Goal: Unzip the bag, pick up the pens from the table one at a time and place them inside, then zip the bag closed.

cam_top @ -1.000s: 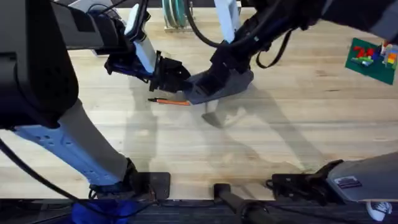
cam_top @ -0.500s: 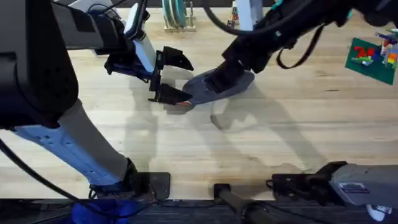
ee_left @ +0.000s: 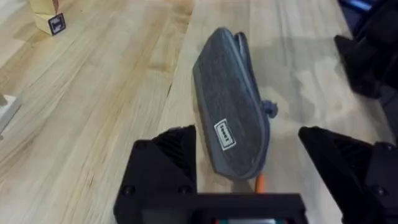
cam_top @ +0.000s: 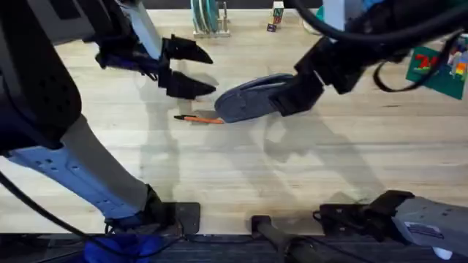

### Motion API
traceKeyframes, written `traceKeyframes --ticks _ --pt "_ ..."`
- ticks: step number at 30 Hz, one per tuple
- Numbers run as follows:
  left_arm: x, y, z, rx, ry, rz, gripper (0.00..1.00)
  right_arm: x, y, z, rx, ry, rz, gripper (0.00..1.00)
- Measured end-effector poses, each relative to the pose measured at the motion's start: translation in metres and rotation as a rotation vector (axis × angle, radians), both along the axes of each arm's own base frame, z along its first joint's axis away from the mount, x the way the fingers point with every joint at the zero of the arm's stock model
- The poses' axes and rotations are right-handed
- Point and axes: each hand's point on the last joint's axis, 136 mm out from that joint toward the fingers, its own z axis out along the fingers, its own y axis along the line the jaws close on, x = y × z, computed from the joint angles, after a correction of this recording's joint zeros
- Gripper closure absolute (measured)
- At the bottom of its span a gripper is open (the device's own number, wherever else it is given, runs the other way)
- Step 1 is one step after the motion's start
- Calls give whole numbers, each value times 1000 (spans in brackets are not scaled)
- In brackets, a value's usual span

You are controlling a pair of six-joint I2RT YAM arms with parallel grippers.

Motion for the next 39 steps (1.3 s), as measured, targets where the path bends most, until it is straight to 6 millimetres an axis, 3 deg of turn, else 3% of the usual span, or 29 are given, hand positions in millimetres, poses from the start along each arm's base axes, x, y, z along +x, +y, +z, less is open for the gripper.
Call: traceKeyframes --ticks 10,19,26,33,39 --pt "24 12 34 112 168 82 4 -3 -25 22 0 -89 -63 4" --pt "17 25 46 259 340 191 1 -3 -38 32 8 -128 -103 4" --pt "-15 23 88 323 349 263 1 -5 -42 30 -4 -112 -110 3" --pt "-47 25 130 405 221 398 1 -6 -43 29 -12 -116 -94 3" --pt "-85 34 143 450 132 570 2 -8 -46 27 -34 -115 -77 3"
